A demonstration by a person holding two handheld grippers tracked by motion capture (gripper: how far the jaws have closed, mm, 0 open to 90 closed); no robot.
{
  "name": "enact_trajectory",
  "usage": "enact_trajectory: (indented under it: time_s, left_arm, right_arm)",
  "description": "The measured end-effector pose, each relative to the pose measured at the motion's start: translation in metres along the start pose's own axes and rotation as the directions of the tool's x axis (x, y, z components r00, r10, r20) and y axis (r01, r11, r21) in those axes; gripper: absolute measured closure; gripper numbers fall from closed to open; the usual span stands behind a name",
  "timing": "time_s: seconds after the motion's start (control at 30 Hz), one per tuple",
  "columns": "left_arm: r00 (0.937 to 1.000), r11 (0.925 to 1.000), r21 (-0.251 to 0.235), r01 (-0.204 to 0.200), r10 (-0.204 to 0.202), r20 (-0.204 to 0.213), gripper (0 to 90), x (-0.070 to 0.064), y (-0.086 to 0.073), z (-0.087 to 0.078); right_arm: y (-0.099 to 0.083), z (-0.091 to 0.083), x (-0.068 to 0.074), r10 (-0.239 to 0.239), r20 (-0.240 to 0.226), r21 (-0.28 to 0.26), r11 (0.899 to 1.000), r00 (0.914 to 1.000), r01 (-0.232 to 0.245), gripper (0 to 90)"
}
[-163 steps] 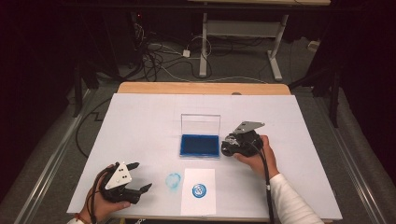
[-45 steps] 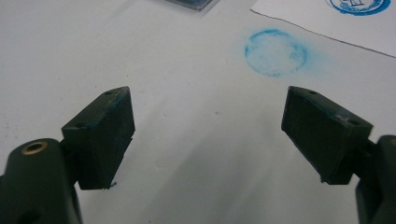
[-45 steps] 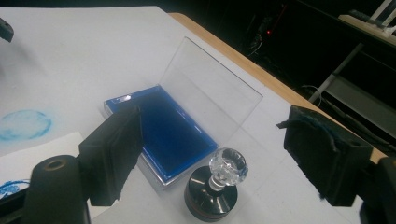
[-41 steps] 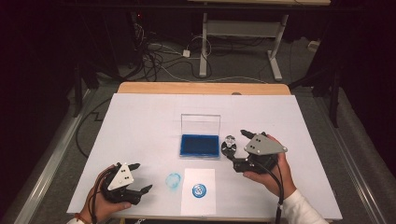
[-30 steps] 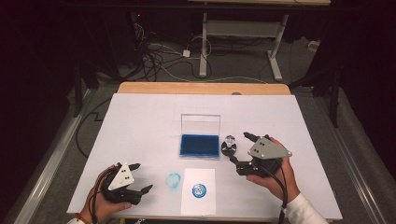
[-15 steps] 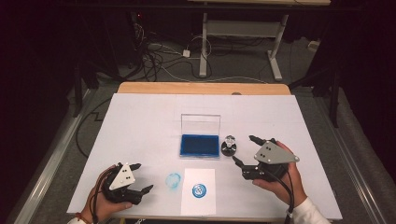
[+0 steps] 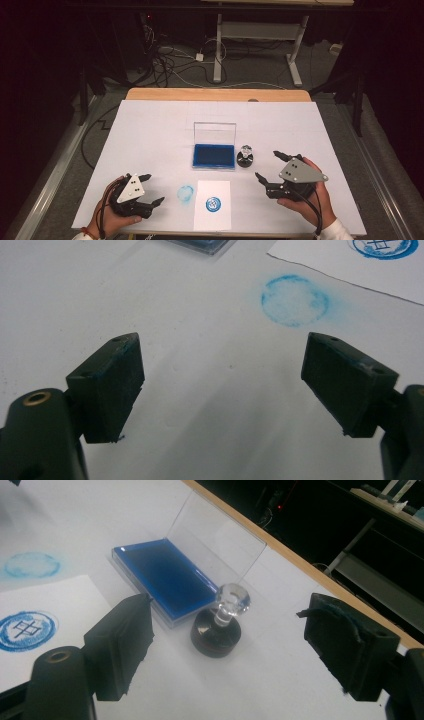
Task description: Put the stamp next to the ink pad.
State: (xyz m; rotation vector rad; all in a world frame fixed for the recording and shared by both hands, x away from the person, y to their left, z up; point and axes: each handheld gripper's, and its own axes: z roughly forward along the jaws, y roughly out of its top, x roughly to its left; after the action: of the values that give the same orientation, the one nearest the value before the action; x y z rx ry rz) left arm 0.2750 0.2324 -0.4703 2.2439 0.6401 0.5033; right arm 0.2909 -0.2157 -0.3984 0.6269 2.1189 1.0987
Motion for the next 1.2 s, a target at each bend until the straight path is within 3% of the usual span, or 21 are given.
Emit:
enact_trajectory:
  time_s: [0.47, 0.67, 0.97, 1.2]
  left_arm:
    - [1.0, 1.0, 0.0, -0.007, 0.007, 0.006, 16.7, -0.001, 0.003, 0.003]
    - [1.0, 1.0, 0.001, -0.006, 0.006, 0.004, 16.7, 0.0, 0.003, 0.003]
    - [0.9999, 0.9999, 0.005, -0.011, 0.011, -0.001, 16.7, -0.001, 0.004, 0.003]
    - [0.9998, 0.9998, 0.003, -0.018, 0.019, -0.008, 16.7, -0.004, 0.006, 0.001]
  right_arm:
    - [-0.024, -0.008, 0.005, -0.029, 0.022, 0.047, 0.999, 0.9993, 0.028, 19.8]
    - [-0.041, -0.014, 0.005, 0.022, 0.032, 0.071, 0.997, 0.9993, -0.024, 19.5]
    - [-0.07, -0.019, 0.012, 0.019, 0.021, 0.121, 0.992, 0.9996, -0.022, 19.0]
    - [-0.092, -0.021, 0.01, 0.083, 0.012, 0.147, 0.986, 0.9965, -0.084, 19.2]
